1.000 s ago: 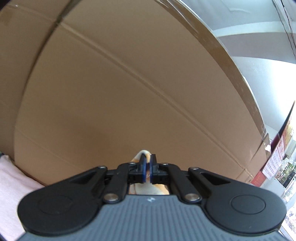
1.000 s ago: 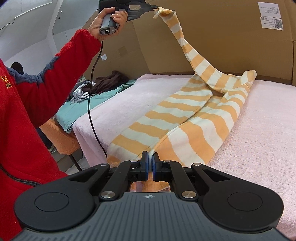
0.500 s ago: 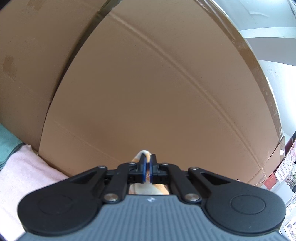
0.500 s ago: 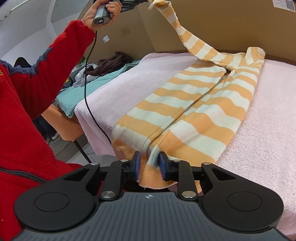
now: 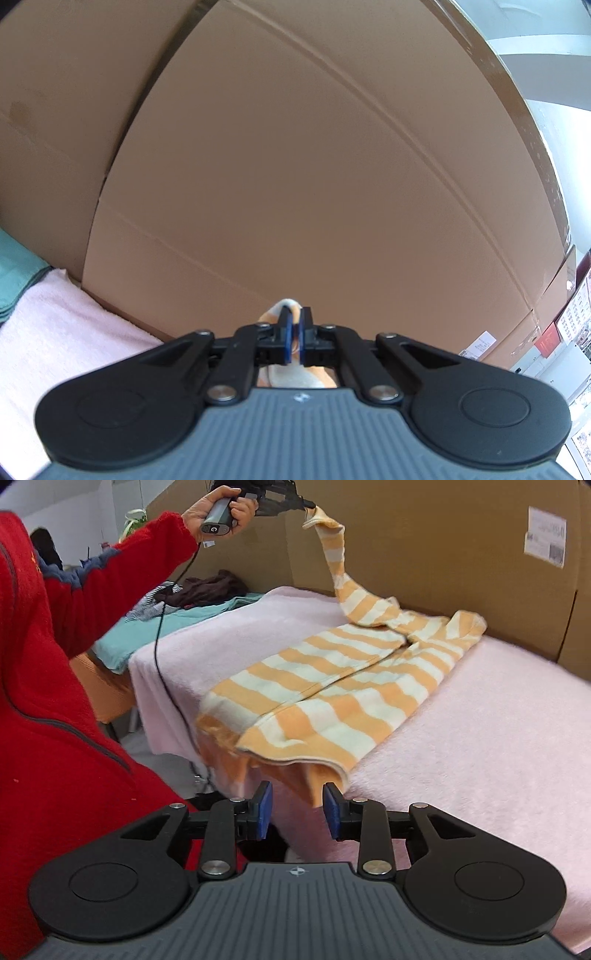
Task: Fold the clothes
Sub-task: 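Open the right gripper along the folded edge while the left gripper holds the shirt end raised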
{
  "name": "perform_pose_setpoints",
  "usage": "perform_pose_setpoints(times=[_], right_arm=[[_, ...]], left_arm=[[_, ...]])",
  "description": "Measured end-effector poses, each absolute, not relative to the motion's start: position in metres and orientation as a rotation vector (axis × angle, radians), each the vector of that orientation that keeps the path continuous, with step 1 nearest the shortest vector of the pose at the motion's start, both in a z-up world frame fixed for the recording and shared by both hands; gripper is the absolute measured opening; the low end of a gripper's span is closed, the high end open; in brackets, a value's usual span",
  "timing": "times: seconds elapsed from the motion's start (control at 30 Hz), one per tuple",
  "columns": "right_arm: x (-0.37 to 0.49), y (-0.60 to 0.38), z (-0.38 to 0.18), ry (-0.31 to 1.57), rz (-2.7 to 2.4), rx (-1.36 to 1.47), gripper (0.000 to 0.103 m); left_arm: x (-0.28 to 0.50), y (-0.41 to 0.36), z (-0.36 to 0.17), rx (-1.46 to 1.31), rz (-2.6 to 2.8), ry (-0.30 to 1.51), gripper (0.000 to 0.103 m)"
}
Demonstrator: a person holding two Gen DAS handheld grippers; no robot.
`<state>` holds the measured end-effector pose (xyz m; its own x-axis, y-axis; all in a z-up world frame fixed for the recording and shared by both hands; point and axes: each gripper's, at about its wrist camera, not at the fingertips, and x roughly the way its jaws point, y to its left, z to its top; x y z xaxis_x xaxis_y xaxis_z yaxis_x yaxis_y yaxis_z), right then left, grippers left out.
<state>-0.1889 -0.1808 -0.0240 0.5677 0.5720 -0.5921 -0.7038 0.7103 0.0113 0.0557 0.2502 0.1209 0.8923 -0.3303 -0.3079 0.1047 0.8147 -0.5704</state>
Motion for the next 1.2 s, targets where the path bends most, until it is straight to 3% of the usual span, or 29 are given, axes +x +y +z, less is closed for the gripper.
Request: perform_pose_setpoints(times=[0.27, 0.33, 0.57, 0.8, 0.9, 0.97, 1.2], right_arm=[[-0.157, -0.166, -0.043, 0.558, 0.823, -0.46, 0.03], [-0.155, -0.165, -0.043, 0.566, 0.85, -0.47, 0.011], [-0.178, -0.157, -0.037, 0.617, 0.918, -0.48, 0.004], [-0.192, -0.142, -0.078, 0.858, 1.025, -0.4, 0.003], [-0.192, -0.154, -0.067, 0.77, 0.928, -0.361, 0.005], [-0.192, -0.16, -0.061, 0.705, 0.843, -0.405, 0.018], [-0.198, -0.153, -0.059, 0.549, 0.786, -0.58, 0.017]], left_arm=[[0.039, 0.233, 0.121, -0.532, -0.254, 0.425, 0.0], [0.034, 0.23, 0.122, -0.52, -0.255, 0.427, 0.0], [0.029, 0.225, 0.12, -0.523, -0.251, 0.427, 0.0], [0.022, 0.222, 0.117, -0.53, -0.259, 0.43, 0.0], [0.018, 0.223, 0.115, -0.533, -0.263, 0.429, 0.0], [0.015, 0.224, 0.113, -0.538, -0.265, 0.43, 0.0], [0.007, 0.223, 0.106, -0.548, -0.267, 0.442, 0.0]])
